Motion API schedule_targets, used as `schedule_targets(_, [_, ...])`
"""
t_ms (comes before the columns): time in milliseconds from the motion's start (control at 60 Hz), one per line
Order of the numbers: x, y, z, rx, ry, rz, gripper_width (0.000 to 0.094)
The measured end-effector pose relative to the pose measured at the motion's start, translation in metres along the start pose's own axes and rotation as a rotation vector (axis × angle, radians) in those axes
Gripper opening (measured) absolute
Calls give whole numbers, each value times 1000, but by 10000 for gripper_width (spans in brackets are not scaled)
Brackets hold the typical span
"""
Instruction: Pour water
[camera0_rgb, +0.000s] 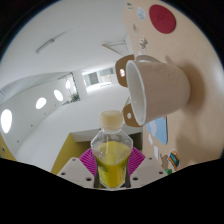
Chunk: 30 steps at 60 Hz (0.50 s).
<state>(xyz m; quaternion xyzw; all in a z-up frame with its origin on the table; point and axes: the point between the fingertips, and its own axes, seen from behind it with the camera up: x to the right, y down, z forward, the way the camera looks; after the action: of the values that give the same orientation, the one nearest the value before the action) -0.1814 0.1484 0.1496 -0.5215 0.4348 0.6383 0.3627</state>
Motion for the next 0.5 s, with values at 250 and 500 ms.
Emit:
schedule_targets(250, [-27, 24, -4, -94, -12, -103, 360])
schedule_targets(500, [-172, -79, -73, 242, -102, -1447, 360])
